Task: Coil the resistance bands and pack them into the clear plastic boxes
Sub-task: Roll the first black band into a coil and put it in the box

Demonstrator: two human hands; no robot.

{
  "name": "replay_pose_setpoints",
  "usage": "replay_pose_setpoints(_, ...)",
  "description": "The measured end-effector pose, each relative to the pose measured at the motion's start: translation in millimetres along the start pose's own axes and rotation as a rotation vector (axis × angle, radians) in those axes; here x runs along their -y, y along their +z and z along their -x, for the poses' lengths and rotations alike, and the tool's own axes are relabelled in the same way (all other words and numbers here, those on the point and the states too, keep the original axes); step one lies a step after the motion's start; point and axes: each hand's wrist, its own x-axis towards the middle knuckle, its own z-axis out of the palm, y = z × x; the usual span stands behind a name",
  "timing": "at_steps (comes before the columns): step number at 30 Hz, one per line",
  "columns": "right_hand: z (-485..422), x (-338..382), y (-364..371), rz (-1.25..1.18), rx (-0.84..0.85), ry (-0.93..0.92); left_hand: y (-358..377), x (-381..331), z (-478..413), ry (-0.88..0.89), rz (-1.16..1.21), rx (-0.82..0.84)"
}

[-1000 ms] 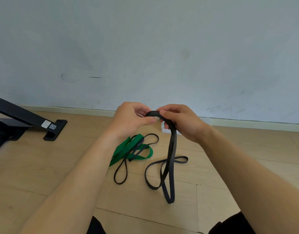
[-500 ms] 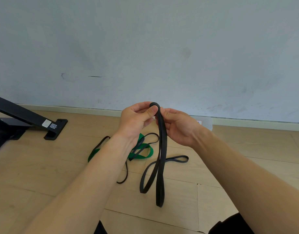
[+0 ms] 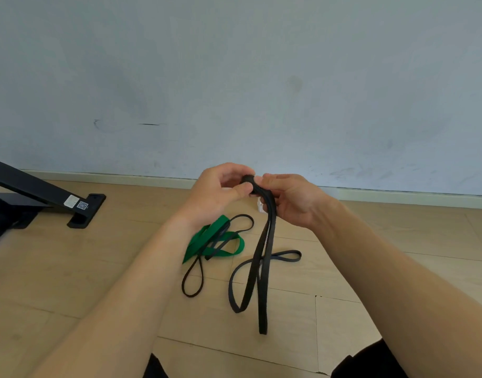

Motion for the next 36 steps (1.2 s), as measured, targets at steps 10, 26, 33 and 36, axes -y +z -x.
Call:
replay_pose_setpoints(10, 6, 4, 5, 0.189, 0.052, 0.109, -8, -16, 3, 0.038, -0.491, 0.16)
replay_pose_setpoints(26, 4, -11, 13, -0.157, 0.058, -0.159, 24, 4, 2, -0.028, 0.64, -0.232)
replay_pose_setpoints(33, 8, -7, 12, -0.064, -0.032, -0.1, 34, 5, -1, -0.101, 0.847, -0.25)
replay_pose_setpoints(36, 9, -10, 12, -0.038, -0.038, -0.018, 38, 1, -1, -0.098, 0.871, -0.245)
